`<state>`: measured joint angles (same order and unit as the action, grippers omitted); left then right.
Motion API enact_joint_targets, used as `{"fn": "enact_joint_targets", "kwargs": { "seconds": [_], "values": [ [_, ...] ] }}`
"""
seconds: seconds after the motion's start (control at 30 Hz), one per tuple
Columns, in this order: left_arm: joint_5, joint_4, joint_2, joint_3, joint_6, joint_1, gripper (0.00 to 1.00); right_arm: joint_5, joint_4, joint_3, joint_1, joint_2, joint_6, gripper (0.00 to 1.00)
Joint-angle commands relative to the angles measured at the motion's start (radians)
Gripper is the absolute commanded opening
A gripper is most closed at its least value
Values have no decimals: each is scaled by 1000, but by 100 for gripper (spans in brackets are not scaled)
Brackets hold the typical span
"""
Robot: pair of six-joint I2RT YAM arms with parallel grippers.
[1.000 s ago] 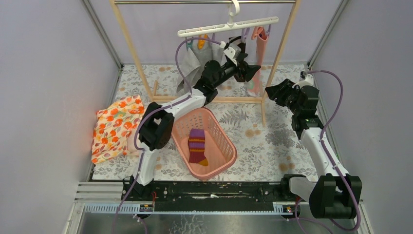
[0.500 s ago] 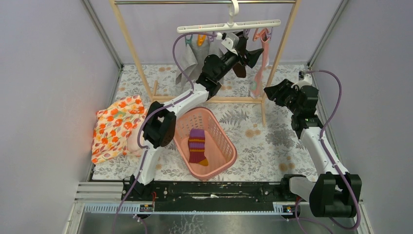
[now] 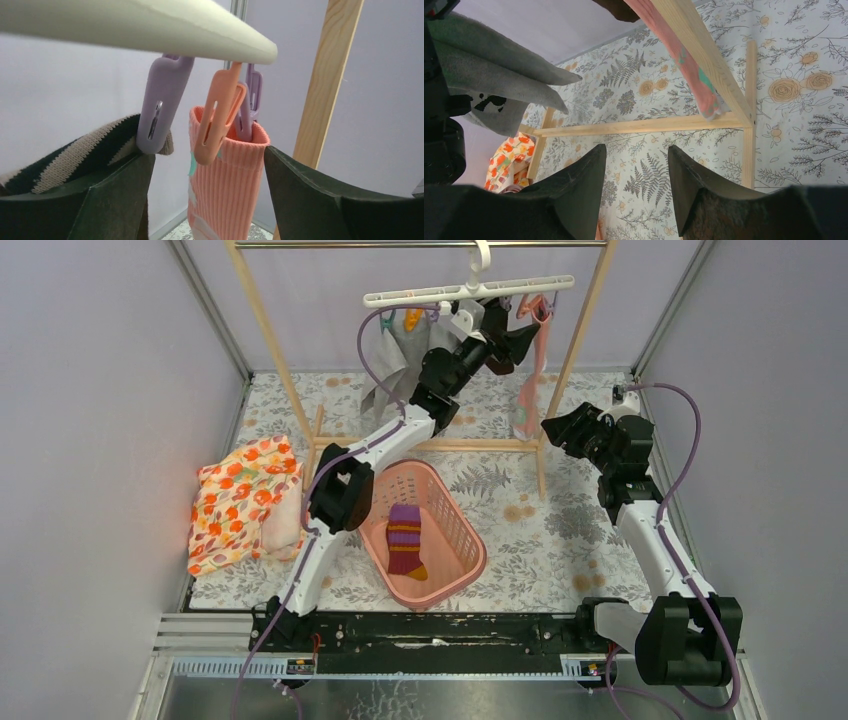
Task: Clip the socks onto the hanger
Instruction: Open the clamp at the hanger.
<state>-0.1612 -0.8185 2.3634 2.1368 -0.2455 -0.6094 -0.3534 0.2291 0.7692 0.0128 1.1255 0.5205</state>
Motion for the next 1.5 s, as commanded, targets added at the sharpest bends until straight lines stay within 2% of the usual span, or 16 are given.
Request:
{"fn": "enact_joint_targets", "kwargs": {
  "seconds": [0.0, 0.1, 0.37, 0.67, 0.93, 1.27, 1.47],
  "values": [
    [5, -108, 12, 26, -51, 14, 83, -8, 41, 9, -8, -3, -21, 55],
    [5, -166, -1, -8, -76, 14, 68, -10, 51, 2, -8, 12, -21, 55],
    [-8, -207, -31, -23, -92, 14, 65, -26, 60, -3, -8, 30, -12, 55],
    [-22, -251, -56, -91, -116, 13, 24, -30, 73, -13, -8, 37, -2, 54],
    [-61, -304, -103, -154, -162, 8, 8, -32, 80, -13, -8, 34, 3, 54],
    [-84, -401, -242, -367, -218, -26, 4, -49, 46, 23, -8, -2, -30, 54],
    [-116, -362, -257, -366, -222, -38, 5, -20, -57, 117, -8, -59, -72, 55]
  ]
}}
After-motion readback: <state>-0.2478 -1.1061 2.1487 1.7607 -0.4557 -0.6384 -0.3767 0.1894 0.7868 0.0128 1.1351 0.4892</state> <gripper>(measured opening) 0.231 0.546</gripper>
